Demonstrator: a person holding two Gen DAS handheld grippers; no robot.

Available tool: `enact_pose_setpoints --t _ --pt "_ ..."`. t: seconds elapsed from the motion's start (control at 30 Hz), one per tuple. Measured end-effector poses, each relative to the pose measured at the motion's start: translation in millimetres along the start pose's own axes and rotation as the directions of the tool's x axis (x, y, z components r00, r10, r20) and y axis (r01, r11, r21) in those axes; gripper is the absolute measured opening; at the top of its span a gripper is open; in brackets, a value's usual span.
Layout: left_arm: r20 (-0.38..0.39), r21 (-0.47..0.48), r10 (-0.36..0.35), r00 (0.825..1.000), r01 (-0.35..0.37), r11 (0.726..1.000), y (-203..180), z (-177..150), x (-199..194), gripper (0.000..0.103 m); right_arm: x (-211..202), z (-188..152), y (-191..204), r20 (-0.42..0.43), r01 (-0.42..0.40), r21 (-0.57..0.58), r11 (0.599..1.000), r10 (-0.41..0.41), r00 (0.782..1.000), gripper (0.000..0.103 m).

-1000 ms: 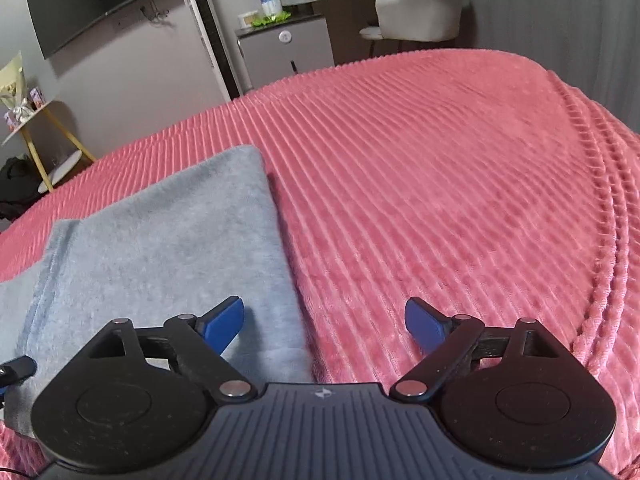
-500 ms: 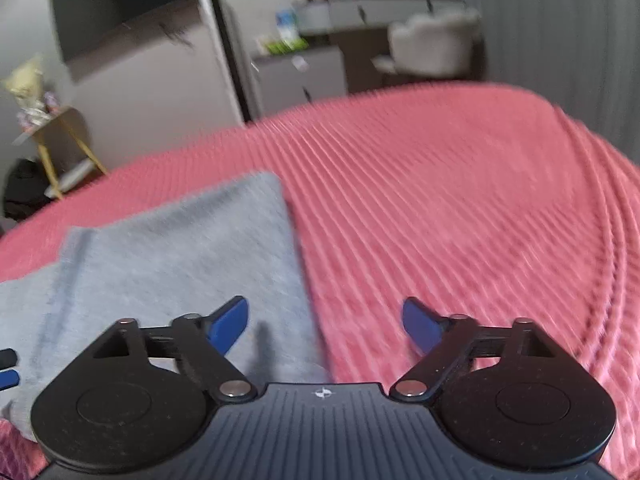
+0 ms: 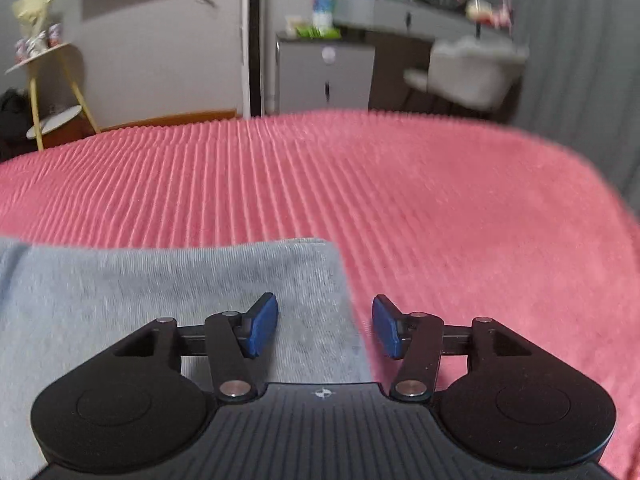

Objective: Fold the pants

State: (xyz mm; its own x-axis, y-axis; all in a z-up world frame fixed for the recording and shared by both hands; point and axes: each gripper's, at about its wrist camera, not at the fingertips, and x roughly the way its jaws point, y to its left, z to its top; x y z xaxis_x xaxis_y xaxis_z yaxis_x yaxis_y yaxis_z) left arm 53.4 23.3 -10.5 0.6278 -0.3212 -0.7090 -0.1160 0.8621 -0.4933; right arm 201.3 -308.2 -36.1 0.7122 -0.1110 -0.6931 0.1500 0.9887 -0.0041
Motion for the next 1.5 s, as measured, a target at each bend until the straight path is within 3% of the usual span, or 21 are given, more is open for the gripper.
enact_pose_setpoints --t 0.07,0.17,0.23,0.3,0.37,0.43,0.5,0.53,0.57,0.7,0.8,0.93,0.97,1.03,1.1,1.17,1.27,1.33,1.4,1.47,1.5 --pt "0.031 -0.104 0.033 0.999 -0.030 0.994 17.3 11.2 -6.0 0.061 -10.0 -9.4 2.5 -0.004 -0.073 0.023 0.997 0.073 0.997 0.061" --pt "0.115 -0.308 0.092 0.989 -0.052 0.950 60.0 36.3 -35.7 0.061 -46.5 -53.7 25.5 0.037 -0.113 -0.214 0.970 0.124 0.992 0.077" --pt "0.194 -0.383 0.133 0.972 -0.050 0.923 85.2 50.6 -63.3 0.062 -69.6 -85.8 26.5 0.030 -0.148 -0.308 0.940 0.165 0.986 0.085" --pt "0.263 -0.419 0.201 0.944 -0.076 0.905 111.3 60.6 -91.2 0.071 -83.2 -96.0 12.2 -0.043 -0.240 -0.228 0.944 0.236 0.971 0.085" --pt "0.288 -0.452 0.259 0.922 -0.107 0.886 140.4 62.2 -108.2 0.075 -89.7 -90.6 -8.0 -0.029 -0.286 -0.073 0.955 0.285 0.958 0.086" --pt "0.264 -0.542 0.219 0.939 -0.043 0.839 174.7 54.7 -107.6 0.074 -81.9 -86.7 -27.4 -0.032 -0.354 0.079 0.932 0.357 0.933 0.091" --pt "0.242 -0.647 0.079 0.967 0.100 0.756 202.8 47.6 -93.9 0.071 -67.5 -89.4 -41.2 -0.050 -0.384 0.175 0.907 0.397 0.916 0.091" --pt "0.241 -0.680 0.034 0.970 0.143 0.719 210.7 46.0 -87.2 0.071 -64.7 -90.3 -44.7 -0.039 -0.397 0.200 0.896 0.412 0.910 0.093" --pt "0.242 -0.699 0.032 0.970 0.151 0.699 214.1 46.9 -83.0 0.071 -64.0 -91.9 -46.6 -0.028 -0.411 0.217 0.885 0.427 0.904 0.098" --pt "0.198 -0.682 0.164 0.966 0.016 0.731 210.0 58.0 -78.4 0.065 -66.4 -94.4 -43.7 -0.021 -0.407 0.206 0.890 0.420 0.907 0.099" --pt "0.213 -0.681 0.228 0.950 -0.023 0.732 206.6 57.6 -81.2 0.076 -71.0 -97.0 -35.6 -0.025 -0.394 0.172 0.903 0.404 0.914 0.099" --pt "0.199 -0.673 0.242 0.950 -0.047 0.739 213.2 63.3 -72.1 0.075 -65.4 -89.2 -32.5 -0.027 -0.379 0.143 0.914 0.386 0.922 0.099" --pt "0.212 -0.659 0.234 0.949 -0.038 0.752 211.2 67.7 -69.1 0.072 -64.1 -88.8 -30.0 -0.027 -0.371 0.127 0.920 0.377 0.926 0.099" --pt "0.240 -0.624 0.227 0.944 -0.029 0.781 209.9 72.3 -68.0 0.035 -62.3 -87.2 -22.1 -0.029 -0.355 0.096 0.930 0.359 0.933 0.099" --pt "0.259 -0.612 0.211 0.943 -0.008 0.791 208.6 70.2 -66.7 0.020 -64.9 -88.3 -20.7 -0.030 -0.342 0.068 0.937 0.344 0.938 0.099" --pt "0.300 -0.570 0.222 0.928 -0.012 0.822 202.4 71.2 -74.5 0.017 -65.8 -88.2 -19.7 -0.030 -0.342 0.069 0.937 0.345 0.938 0.099" --pt "0.388 -0.337 0.252 0.887 -0.118 0.934 149.5 79.5 -92.5 0.016 -69.5 -86.7 -31.1 -0.008 -0.365 0.149 0.919 0.371 0.929 0.094" --pt "0.443 -0.134 0.226 0.867 -0.186 0.973 95.9 78.5 -102.9 0.016 -73.2 -85.1 -42.2 0.010 -0.386 0.226 0.894 0.394 0.919 0.087" --pt "0.461 0.058 0.159 0.873 -0.208 0.976 41.3 70.8 -105.6 0.016 -77.6 -84.0 -48.3 0.022 -0.409 0.271 0.872 0.419 0.908 0.074" --pt "0.453 0.243 0.104 0.885 -0.236 0.941 -11.4 54.5 -99.9 0.016 -83.0 -84.2 -51.2 0.040 -0.443 0.299 0.845 0.453 0.891 0.063" --pt "0.443 0.347 0.062 0.894 -0.235 0.908 -38.4 40.9 -94.6 0.016 -86.6 -84.1 -52.1 0.053 -0.462 0.309 0.831 0.470 0.881 0.061"
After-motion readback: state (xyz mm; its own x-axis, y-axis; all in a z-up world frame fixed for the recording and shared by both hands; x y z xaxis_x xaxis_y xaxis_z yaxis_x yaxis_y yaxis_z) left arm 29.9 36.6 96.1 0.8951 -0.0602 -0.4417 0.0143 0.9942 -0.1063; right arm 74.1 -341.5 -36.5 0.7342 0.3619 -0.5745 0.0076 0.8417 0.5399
